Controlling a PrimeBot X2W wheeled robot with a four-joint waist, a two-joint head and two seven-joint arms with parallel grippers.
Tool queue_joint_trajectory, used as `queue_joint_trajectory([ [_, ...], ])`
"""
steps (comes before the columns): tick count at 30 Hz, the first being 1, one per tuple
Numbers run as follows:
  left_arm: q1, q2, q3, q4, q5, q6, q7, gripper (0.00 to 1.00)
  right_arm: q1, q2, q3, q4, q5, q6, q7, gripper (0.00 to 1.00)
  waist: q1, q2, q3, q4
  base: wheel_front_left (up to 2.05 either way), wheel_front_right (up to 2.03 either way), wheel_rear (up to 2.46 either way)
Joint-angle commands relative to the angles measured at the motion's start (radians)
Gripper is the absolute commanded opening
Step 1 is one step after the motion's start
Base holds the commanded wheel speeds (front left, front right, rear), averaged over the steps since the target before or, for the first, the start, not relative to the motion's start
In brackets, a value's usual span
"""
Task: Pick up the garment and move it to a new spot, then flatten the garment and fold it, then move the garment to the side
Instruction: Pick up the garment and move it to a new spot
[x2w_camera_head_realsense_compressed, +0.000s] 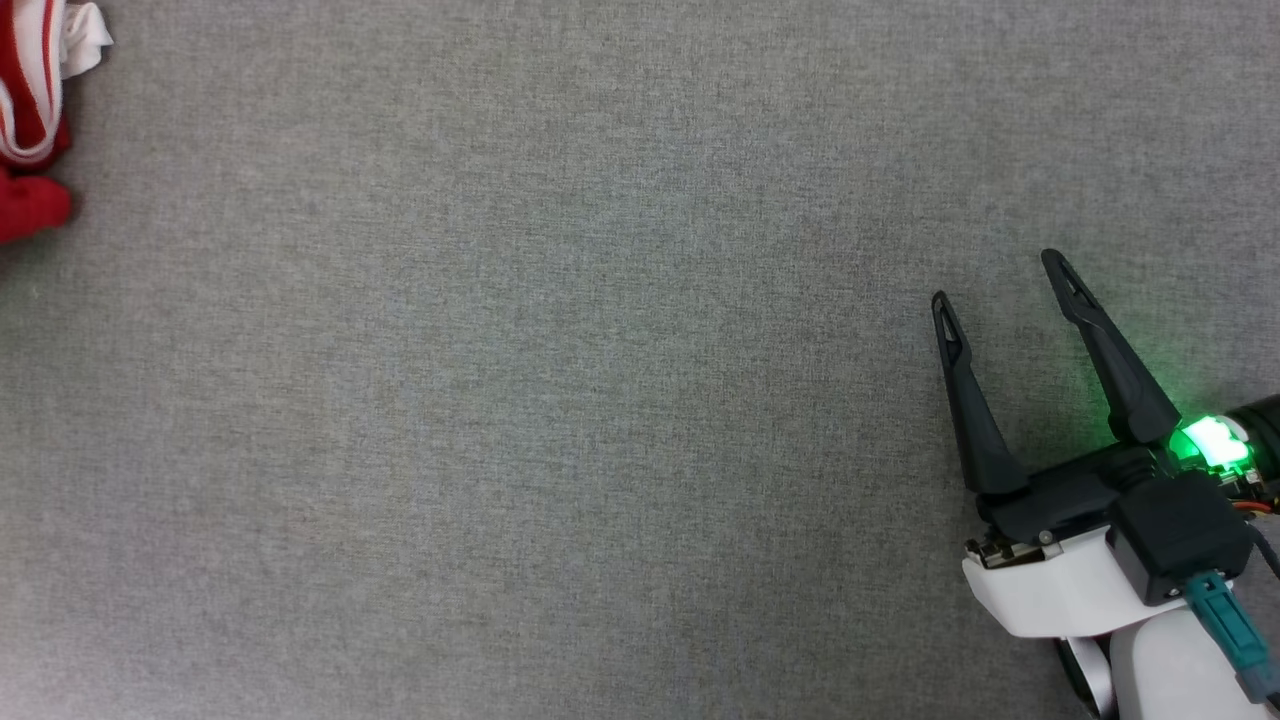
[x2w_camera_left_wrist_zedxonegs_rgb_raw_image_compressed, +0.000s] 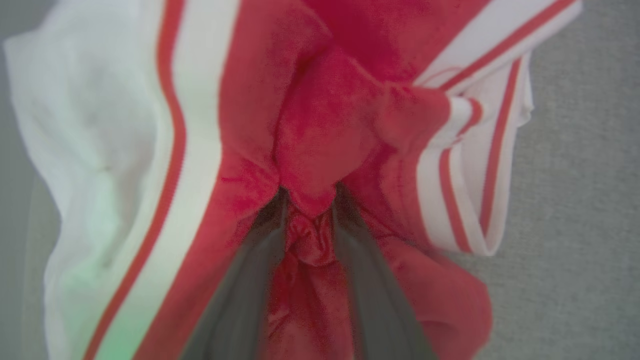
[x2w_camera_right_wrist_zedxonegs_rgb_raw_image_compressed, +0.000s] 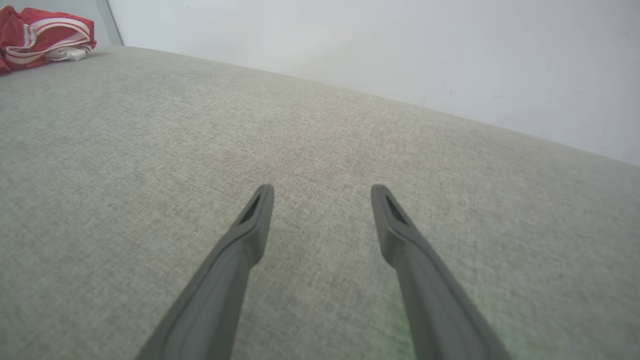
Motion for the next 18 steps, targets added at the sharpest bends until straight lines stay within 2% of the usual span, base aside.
queue_joint_trajectory([
  [1,-0.001,-0.019,-0.018,0.0,-0.005,0.0,-0.011,0.0,-0.002,0.002,-0.007,0.02,-0.006,-0.001,0.002,1.0,-0.0001,0.0,-0.004,0.001,0.0,0.0,0.0],
  [6,-0.006,-0.009,-0.05,-0.018,-0.004,0.0,-0.088,0.0,-0.003,0.007,0.001,0.045,-0.011,0.0,-0.003,1.0,-0.0001,0.0,-0.043,0.0,0.0,0.0,0.0],
  [10,0.018,0.01,-0.094,-0.067,0.006,0.0,-0.191,0.0,-0.005,0.015,0.001,0.064,-0.005,0.0,-0.012,1.0,-0.0001,0.0,-0.098,-0.008,0.0,0.0,0.0],
  [15,0.066,0.036,-0.183,-0.144,0.02,0.0,-0.306,0.0,0.002,0.026,-0.012,0.107,0.009,0.0,-0.022,1.0,-0.0001,0.0,-0.187,-0.028,0.0,0.0,0.0],
  [18,0.093,0.027,-0.227,-0.184,0.003,0.0,-0.364,0.0,0.011,0.032,-0.02,0.135,0.022,-0.001,-0.027,1.0,-0.0001,0.0,-0.247,-0.042,0.0,0.0,0.0],
])
